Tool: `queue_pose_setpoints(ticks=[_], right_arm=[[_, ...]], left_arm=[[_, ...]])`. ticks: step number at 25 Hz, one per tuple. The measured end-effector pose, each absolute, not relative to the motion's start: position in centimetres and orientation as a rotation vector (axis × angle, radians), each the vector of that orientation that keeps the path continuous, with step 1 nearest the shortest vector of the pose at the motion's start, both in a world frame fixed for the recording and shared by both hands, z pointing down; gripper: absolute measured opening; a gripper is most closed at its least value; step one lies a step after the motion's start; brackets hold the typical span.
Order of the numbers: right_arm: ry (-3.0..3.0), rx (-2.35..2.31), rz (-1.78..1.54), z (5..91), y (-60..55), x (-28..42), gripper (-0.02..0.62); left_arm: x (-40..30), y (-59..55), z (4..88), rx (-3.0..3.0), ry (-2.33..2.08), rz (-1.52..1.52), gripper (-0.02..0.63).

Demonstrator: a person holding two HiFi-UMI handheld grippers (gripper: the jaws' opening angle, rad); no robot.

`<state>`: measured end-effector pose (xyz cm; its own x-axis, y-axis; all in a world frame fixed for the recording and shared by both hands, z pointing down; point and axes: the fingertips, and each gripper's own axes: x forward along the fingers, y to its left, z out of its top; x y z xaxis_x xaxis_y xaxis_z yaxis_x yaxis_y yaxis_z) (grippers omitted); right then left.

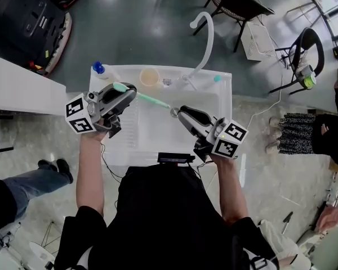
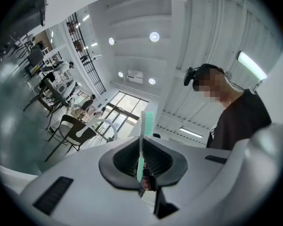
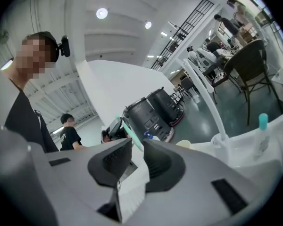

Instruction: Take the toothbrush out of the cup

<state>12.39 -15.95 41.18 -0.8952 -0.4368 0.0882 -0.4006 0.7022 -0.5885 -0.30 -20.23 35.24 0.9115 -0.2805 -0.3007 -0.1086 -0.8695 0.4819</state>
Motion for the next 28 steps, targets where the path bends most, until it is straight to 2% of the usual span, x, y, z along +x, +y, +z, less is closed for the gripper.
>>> queue_pose_setpoints(ticks=[12,28], right_arm=[[2.827,-0.278,-0.993,38.3,-12.5,10.8,0.103],[2.737,0.279,-1.081,35.6,-7.7,8.1,0.103]], left_arm=[[1.3,-15.8,32.9,2.665,0.22,-0.563,0.026],[1.9,-11.2,28.9,2.718,0.811,-0.675,0.025]])
